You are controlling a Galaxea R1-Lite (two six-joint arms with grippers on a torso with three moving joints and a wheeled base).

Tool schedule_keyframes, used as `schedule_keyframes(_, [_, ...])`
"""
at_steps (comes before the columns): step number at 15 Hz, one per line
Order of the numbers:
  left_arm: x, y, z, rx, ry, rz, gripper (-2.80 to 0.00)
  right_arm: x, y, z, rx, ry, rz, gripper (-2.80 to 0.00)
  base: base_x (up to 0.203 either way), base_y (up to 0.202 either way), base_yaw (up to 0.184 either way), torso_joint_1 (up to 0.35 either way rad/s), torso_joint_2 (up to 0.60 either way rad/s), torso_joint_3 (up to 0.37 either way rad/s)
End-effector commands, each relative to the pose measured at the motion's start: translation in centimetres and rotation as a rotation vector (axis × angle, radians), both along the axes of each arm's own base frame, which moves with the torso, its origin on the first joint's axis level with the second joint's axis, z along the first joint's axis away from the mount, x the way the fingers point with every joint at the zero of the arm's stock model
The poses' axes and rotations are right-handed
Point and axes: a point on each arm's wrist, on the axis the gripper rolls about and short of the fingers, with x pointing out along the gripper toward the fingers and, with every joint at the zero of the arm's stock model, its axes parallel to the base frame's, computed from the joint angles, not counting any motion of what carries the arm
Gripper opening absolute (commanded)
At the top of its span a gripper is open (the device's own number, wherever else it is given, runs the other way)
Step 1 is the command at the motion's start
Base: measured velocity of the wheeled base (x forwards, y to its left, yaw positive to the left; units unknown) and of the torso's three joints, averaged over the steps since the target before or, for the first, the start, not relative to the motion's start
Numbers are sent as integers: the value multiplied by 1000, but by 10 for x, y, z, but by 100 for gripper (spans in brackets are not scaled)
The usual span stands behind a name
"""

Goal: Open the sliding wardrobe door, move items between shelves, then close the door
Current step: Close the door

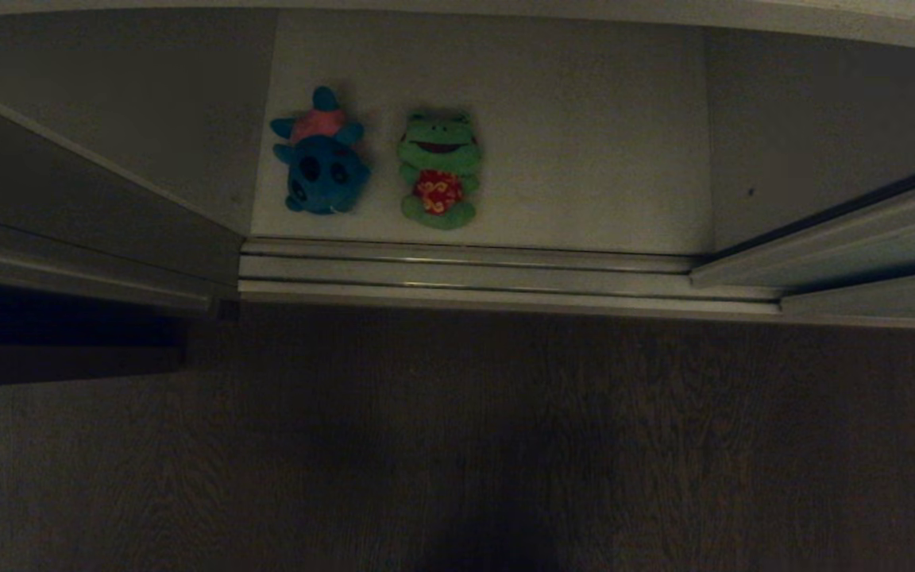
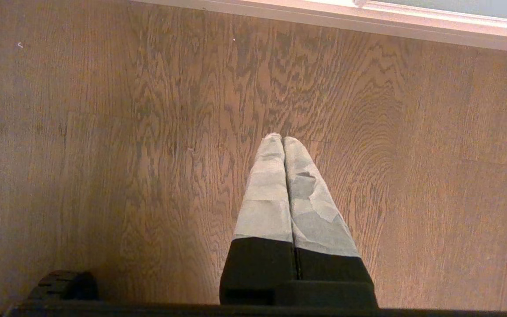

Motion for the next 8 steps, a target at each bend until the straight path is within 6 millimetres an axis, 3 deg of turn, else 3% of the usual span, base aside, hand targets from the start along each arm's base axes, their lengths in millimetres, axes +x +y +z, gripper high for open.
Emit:
schedule_keyframes(1, [0, 0, 0, -3, 6, -1, -280, 0, 0, 0, 0, -3, 1, -280, 0, 0, 0, 0, 0, 0])
schedule_keyframes(4, [0, 0, 0, -7, 4, 1, -280, 0, 0, 0, 0, -4, 0, -280, 0, 0, 0, 0, 0, 0])
schedule_keyframes(8, [0, 0, 0, -6, 6, 1, -280, 0, 0, 0, 0, -5, 0, -280, 0, 0, 0, 0, 4, 149])
